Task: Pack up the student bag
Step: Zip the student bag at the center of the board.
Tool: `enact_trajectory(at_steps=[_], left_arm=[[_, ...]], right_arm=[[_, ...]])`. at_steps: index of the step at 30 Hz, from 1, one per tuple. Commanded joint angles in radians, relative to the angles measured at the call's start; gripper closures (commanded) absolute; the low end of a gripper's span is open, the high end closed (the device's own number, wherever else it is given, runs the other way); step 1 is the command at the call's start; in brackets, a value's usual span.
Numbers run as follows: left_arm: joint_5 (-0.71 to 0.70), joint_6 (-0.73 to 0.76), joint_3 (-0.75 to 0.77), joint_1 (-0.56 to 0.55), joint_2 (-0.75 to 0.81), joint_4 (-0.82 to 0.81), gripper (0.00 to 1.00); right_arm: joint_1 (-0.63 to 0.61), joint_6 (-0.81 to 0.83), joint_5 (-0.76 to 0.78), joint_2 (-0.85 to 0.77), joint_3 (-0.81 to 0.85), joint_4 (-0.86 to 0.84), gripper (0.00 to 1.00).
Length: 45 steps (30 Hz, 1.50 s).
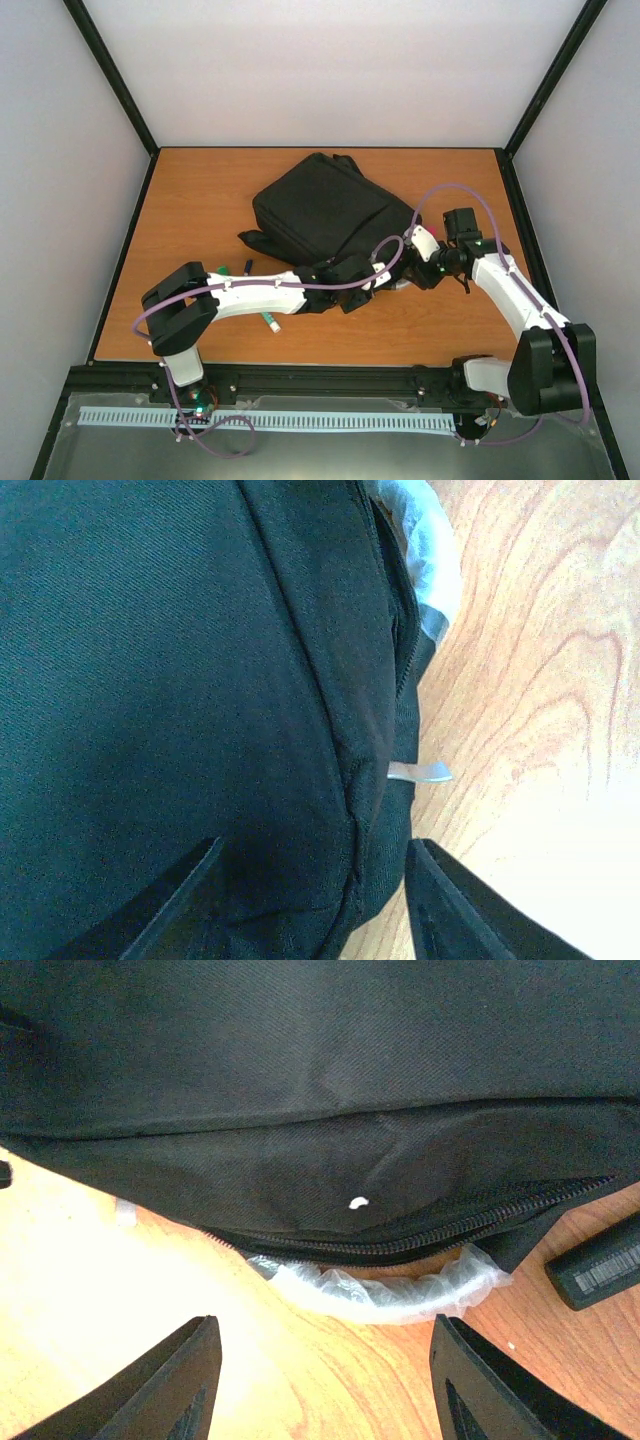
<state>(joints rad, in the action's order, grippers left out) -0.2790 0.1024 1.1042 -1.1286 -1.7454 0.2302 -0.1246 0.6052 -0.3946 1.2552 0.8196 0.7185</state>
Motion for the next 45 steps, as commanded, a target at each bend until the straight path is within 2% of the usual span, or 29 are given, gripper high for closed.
enact_trajectory(at_steps=[1,5,10,12,16,19,21,24,30,37,45], left_arm=[[-0.009,-0.011,-0.012,-0.003,0.026,0.024,0.48],[-0.03,0.009,-0.016,-0.004,-0.001,0.001,0.45],[-0.147,0.039,-0.017,-0.004,-0.047,-0.077,0.48],[-0.186,0.044,-0.011,-0.003,-0.058,-0.09,0.56],[-0.198,0.042,0.021,-0.003,-0.066,-0.088,0.8],[-0.146,0.017,0.049,0.006,-0.051,-0.088,0.95],[-0.066,-0.013,0.055,0.019,-0.032,-0.104,0.99],[0.062,-0.064,0.044,0.04,-0.004,-0.155,0.99],[0.166,-0.168,0.049,0.08,-0.022,-0.224,0.99],[0.218,-0.27,0.044,0.111,-0.027,-0.3,0.99],[0.229,-0.313,0.062,0.112,-0.047,-0.305,0.99]], right_arm=[[0.003,-0.004,-0.03,-0.047,-0.026,-0.004,0.4],[0.003,-0.005,-0.026,-0.047,-0.03,-0.01,0.4],[0.003,-0.01,-0.034,-0.036,-0.026,-0.013,0.4],[0.003,-0.011,-0.033,-0.041,-0.027,-0.011,0.41],[0.003,-0.009,-0.031,-0.051,-0.028,-0.008,0.4],[0.003,-0.011,-0.033,-0.047,-0.027,-0.007,0.4],[0.003,-0.014,-0.034,-0.042,-0.025,-0.007,0.4],[0.003,-0.019,-0.035,-0.037,-0.021,-0.005,0.41],[0.003,-0.015,-0.052,-0.037,-0.021,0.005,0.42],[0.003,-0.004,-0.068,-0.015,-0.022,-0.009,0.42],[-0.008,0.02,-0.141,0.053,-0.015,-0.045,0.49]])
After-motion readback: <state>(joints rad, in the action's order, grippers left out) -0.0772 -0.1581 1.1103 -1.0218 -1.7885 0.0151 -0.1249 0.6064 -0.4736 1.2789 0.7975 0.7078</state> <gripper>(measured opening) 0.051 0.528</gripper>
